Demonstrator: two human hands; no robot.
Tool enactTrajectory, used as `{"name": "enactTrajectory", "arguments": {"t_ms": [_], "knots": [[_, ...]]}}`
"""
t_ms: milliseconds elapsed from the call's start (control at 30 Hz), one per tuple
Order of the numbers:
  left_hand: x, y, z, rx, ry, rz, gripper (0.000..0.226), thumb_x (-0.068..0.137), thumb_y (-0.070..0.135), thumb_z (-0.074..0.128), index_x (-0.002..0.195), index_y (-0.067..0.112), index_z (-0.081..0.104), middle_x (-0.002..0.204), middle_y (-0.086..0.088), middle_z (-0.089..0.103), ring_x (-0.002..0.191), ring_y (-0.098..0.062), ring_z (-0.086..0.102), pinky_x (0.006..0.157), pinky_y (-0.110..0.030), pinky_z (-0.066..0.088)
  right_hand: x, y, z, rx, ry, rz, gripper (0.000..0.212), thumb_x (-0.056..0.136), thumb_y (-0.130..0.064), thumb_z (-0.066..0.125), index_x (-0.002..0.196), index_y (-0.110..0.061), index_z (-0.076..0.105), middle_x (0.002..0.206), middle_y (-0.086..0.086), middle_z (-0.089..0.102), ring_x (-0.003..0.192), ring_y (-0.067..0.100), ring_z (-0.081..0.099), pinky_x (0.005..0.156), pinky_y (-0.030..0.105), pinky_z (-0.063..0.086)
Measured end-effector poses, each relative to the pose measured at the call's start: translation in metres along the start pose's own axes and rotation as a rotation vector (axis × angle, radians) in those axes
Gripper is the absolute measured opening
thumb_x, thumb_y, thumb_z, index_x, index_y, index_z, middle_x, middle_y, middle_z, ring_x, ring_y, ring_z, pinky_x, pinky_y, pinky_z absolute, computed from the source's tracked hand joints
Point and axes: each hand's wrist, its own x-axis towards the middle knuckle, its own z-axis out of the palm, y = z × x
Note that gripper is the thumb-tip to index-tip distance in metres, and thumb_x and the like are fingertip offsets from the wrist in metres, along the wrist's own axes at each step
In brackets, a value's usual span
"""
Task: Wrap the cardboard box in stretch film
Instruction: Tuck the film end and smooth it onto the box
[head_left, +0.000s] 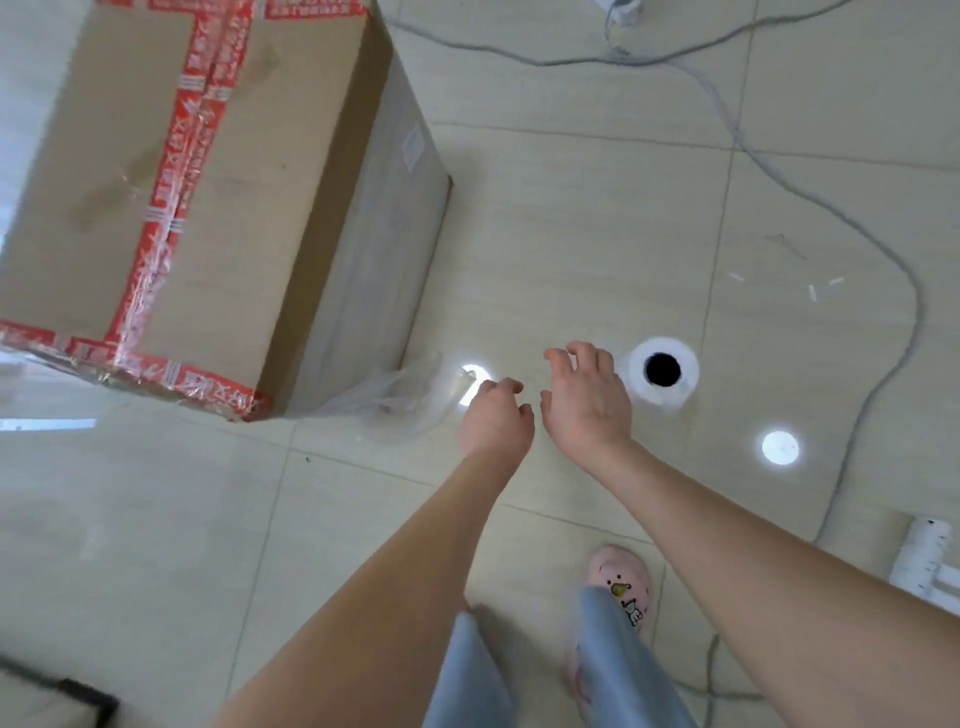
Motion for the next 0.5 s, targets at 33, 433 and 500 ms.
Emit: {"name": "enactTrajectory", "arguments": {"t_ms": [33,433,500], "knots": [[-0.002,-0.014,0.000,-0.010,0.010,-0.016,0.037,0.097,0.020,0.044,0.134,0.018,0.049,0.136,-0.002,0.046,0.117,-0.019,0.053,0.091,-0.035,0.046,-0.002,-0.011,0.008,-0.004,-0.006,-0.020,0.046,0.094,-0.021,0.049,0.139,-0.018,0.038,0.142,0.005,0.033,0.132,0.026,0.029,0.099,0.032,0.035],[-0.034,-0.167,-0.032,-0.103,0.105,-0.154,0.038,0.096,0.020,0.045,0.134,0.016,0.048,0.136,-0.001,0.045,0.113,-0.021,0.055,0.090,-0.035,0.047,-0.034,-0.118,0.086,-0.084,-0.086,-0.153,0.046,0.094,-0.018,0.048,0.139,-0.020,0.037,0.140,0.003,0.035,0.132,0.023,0.029,0.097,0.030,0.036],[-0.030,-0.180,-0.035,-0.130,0.130,-0.177,0.038,0.096,0.020,0.046,0.134,0.016,0.049,0.135,-0.002,0.047,0.114,-0.022,0.056,0.092,-0.035,0.047,-0.033,-0.135,0.099,-0.074,-0.112,-0.189,0.047,0.095,-0.019,0.048,0.140,-0.021,0.036,0.141,0.003,0.034,0.132,0.023,0.029,0.097,0.030,0.036]]}}
